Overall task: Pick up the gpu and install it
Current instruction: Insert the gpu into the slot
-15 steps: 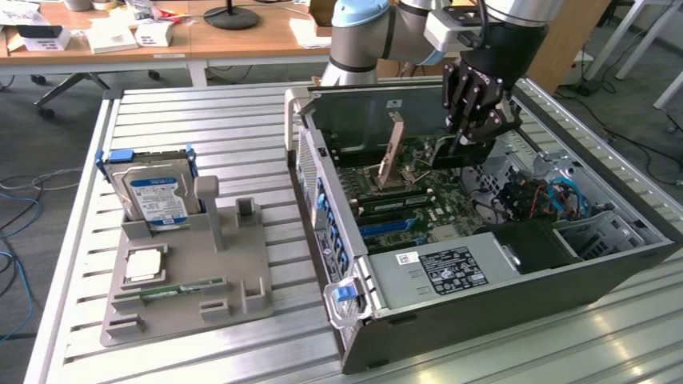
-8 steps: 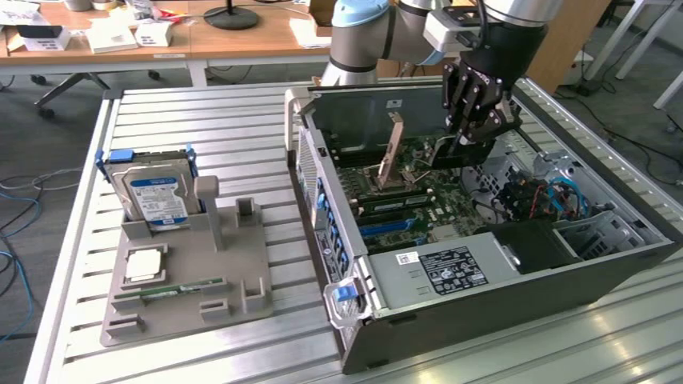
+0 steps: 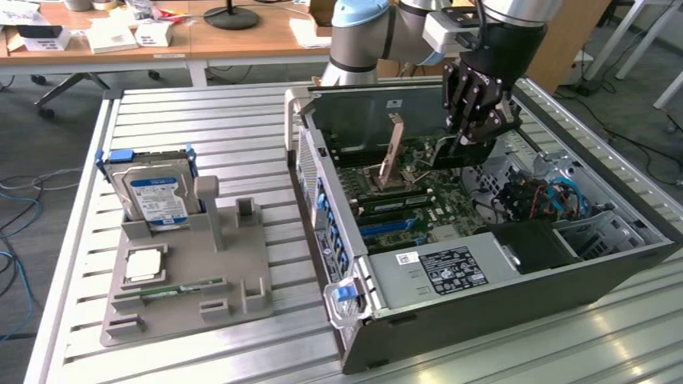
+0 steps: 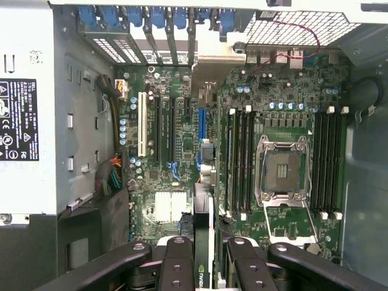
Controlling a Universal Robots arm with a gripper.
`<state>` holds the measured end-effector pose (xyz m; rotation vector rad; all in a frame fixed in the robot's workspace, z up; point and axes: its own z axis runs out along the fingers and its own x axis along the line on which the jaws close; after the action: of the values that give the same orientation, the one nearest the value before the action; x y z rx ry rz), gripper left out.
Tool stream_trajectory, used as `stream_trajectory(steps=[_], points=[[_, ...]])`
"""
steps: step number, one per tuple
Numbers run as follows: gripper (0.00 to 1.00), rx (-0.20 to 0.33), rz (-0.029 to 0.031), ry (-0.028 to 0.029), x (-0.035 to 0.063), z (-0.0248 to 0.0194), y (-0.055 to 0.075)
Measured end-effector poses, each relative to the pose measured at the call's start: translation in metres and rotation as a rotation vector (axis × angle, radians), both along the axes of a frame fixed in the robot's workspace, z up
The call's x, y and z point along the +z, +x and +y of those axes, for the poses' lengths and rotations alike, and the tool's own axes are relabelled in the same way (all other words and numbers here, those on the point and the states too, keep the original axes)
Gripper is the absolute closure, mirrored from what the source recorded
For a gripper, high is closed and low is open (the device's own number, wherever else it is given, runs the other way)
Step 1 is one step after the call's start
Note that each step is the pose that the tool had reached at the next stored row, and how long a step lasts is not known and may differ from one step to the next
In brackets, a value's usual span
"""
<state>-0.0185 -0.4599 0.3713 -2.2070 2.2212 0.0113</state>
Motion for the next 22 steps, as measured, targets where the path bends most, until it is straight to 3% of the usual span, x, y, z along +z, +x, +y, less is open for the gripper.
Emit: stream_trajectory(steps=[22], points=[[0.74,0.000,-0.0019,-0.0001,-0.0001,0.0000,-0.0005]])
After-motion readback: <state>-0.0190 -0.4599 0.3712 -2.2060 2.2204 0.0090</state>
